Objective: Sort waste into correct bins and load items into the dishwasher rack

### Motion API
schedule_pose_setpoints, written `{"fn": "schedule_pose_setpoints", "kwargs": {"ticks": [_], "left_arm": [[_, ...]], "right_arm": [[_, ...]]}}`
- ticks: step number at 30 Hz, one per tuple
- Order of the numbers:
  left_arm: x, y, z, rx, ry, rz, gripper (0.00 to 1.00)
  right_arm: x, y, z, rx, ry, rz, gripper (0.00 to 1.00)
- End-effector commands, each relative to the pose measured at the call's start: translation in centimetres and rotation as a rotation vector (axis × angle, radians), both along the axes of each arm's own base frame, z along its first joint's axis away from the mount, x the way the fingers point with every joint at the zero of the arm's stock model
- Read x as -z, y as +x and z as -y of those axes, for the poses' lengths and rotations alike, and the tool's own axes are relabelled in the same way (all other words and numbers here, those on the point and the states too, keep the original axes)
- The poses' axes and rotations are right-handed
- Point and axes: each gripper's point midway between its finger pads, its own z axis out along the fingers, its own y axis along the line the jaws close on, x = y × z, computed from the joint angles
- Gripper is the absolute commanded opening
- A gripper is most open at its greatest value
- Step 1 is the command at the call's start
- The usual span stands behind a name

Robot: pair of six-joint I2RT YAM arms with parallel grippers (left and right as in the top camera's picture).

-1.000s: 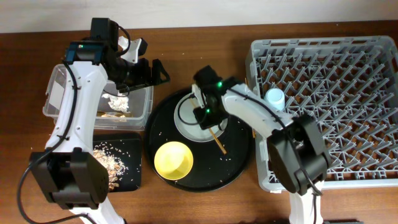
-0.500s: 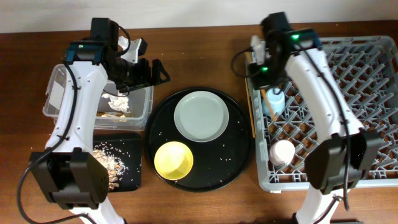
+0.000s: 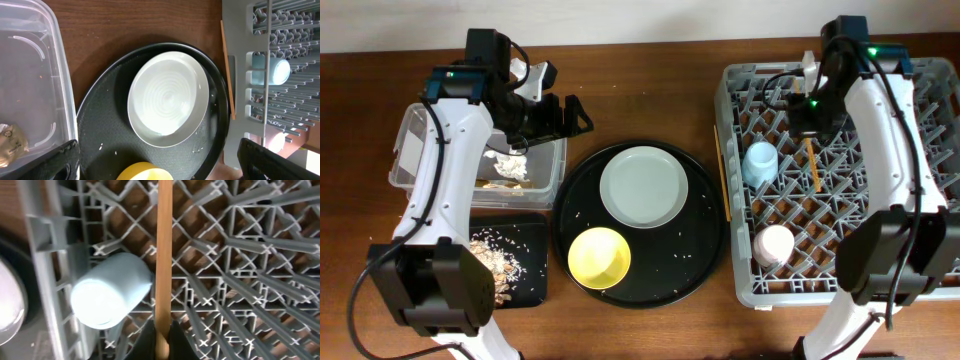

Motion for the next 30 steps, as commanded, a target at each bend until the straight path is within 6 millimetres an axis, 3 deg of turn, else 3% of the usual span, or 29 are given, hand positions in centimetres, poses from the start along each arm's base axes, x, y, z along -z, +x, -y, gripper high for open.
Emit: {"fn": "schedule_pose_setpoints", "kwargs": {"ticks": [1,4,6,16,19,24,30], "left_arm": [[-0.9,0.0,-0.2,-0.008,0.0,0.022,1.0],[-0.9,0.0,-0.2,-0.008,0.001,0.022,1.0],[-0.9,0.0,-0.2,-0.008,0.001,0.022,1.0],[-0.9,0.0,-0.2,-0.008,0.001,0.022,1.0],[-0.9,0.0,-0.2,-0.008,0.001,0.022,1.0],[-0.9,0.0,-0.2,-0.008,0.0,0.022,1.0],[-0.9,0.0,-0.2,-0.008,0.001,0.022,1.0]], "right_arm": [[1.4,0.1,1.5,0.011,-0.049,-0.031,0.05],[1.5,0.1,1.7,-0.01,-0.054,-0.036,0.13],[1.6,0.2,1.7,-0.027,-0.057,-0.039,0.33],[1.8,-0.6,0.3,-0.037,0.013,-0.065,0.34],[1.5,-0.6,-2.6,-0.07,0.178,-0.055,0.29],[-0.4,-1.0,-9.2,-0.19,0.514,-0.032,0.29],[-0.5,-2.5,-14.4,-0.3,0.538,-0.088,0.29]]}}
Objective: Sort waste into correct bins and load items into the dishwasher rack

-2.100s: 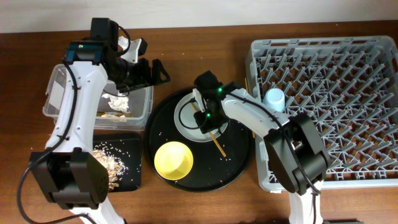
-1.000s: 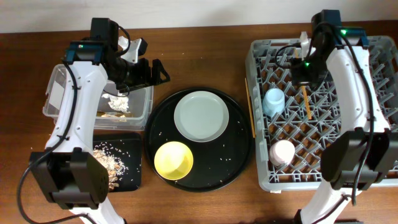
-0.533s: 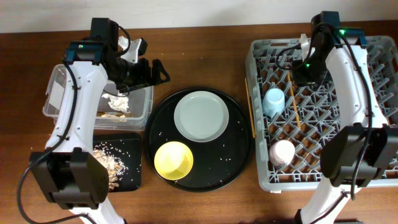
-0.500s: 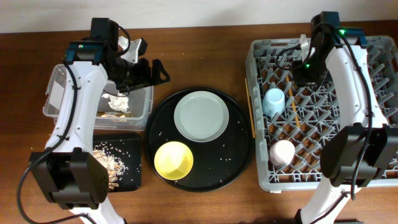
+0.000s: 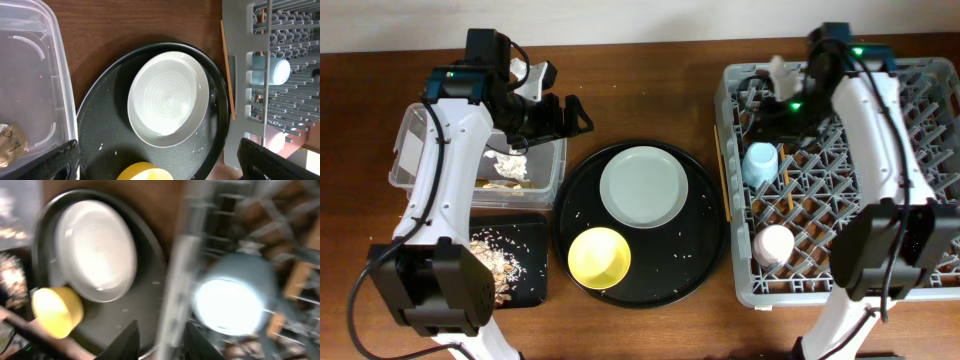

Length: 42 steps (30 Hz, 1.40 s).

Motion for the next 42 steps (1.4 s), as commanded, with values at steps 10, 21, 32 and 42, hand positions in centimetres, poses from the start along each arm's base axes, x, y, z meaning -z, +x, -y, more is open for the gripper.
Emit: {"fn": "schedule_pose_setpoints", "kwargs": {"ticks": [10,21,32,42], "left_arm": [[-0.9,0.0,-0.2,-0.008,0.001,0.022,1.0],[-0.9,0.0,-0.2,-0.008,0.001,0.022,1.0],[-0.9,0.0,-0.2,-0.008,0.001,0.022,1.0],[-0.9,0.0,-0.2,-0.008,0.0,0.022,1.0]], "right_arm": [[3.9,-2.8,-4.7,0.015,-0.267,-0.122,0.29],[7.6,-2.2,-0.3,0.047,-0.515,-0.085,0.29],[7.7,-2.4,3.4,0.127,-0.524,-0.133,0.29],[7.7,-2.2,1.0,0.115,-0.382,-0.138,0.29]]}}
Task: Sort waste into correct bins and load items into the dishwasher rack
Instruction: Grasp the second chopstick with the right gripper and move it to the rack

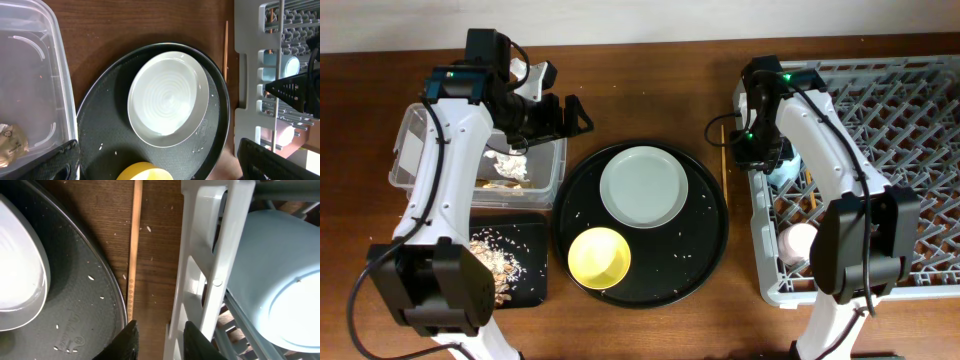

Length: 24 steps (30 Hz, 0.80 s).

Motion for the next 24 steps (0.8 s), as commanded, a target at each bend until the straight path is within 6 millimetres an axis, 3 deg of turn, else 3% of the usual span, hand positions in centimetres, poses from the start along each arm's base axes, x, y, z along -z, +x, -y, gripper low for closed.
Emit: {"fn": "schedule_pose_setpoints", "kwargs": {"ticks": [1,7,14,18,24], "left_arm": [[-0.9,0.0,-0.2,-0.008,0.001,0.022,1.0],[-0.9,0.0,-0.2,-0.008,0.0,0.022,1.0],[-0.9,0.0,-0.2,-0.008,0.0,0.022,1.0],[-0.9,0.0,-0.2,-0.008,0.0,0.022,1.0],[-0.9,0.0,-0.2,-0.008,0.001,0.022,1.0]], "right_arm": [[0.2,0.1,-1.1,0.014,0.075,-0.005,0.29],[0.9,1.0,-3.3,0.033,0.089,0.044,0.3],[4.0,1.5,-4.8,0.041,0.039,0.108,0.3],[5.8,1.8,-3.4,0.072,-0.04,0.148,0.3],[7.7,2.0,-3.3,0.073,-0.033,0.186,0.33]]}}
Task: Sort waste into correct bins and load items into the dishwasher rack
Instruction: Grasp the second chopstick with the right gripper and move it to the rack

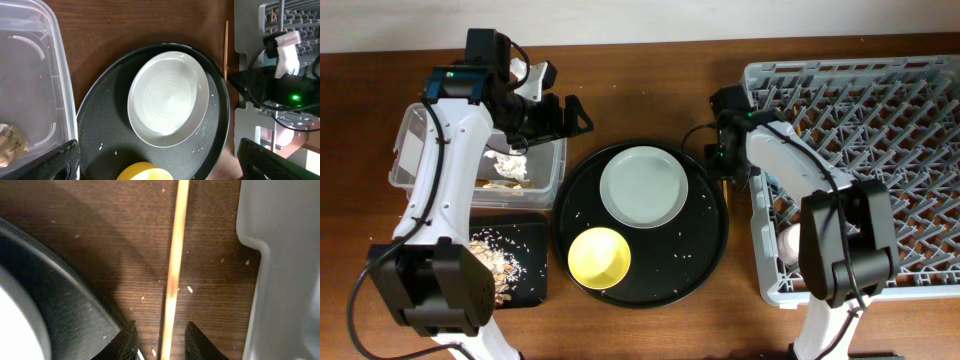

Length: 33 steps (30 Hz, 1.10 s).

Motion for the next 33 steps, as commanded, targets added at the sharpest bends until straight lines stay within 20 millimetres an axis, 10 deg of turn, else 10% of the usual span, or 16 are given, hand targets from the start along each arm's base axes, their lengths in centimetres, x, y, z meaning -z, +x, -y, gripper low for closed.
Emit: {"fn": "schedule_pose_setpoints", "kwargs": {"ticks": [1,23,33], "left_arm": [[-0.9,0.0,-0.2,-0.008,0.001,0.022,1.0],[-0.9,0.0,-0.2,-0.008,0.001,0.022,1.0],[-0.9,0.0,-0.2,-0.008,0.0,0.022,1.0]], "right_arm": [[1.2,-0.3,0.4,0.017,-0.026,0.006,0.34],[3.0,0.4,-0.4,0.01,0.026,0.078,0.04],[-5.9,4.3,-2.9,-0.079,0.129,0.227,0.04]]}}
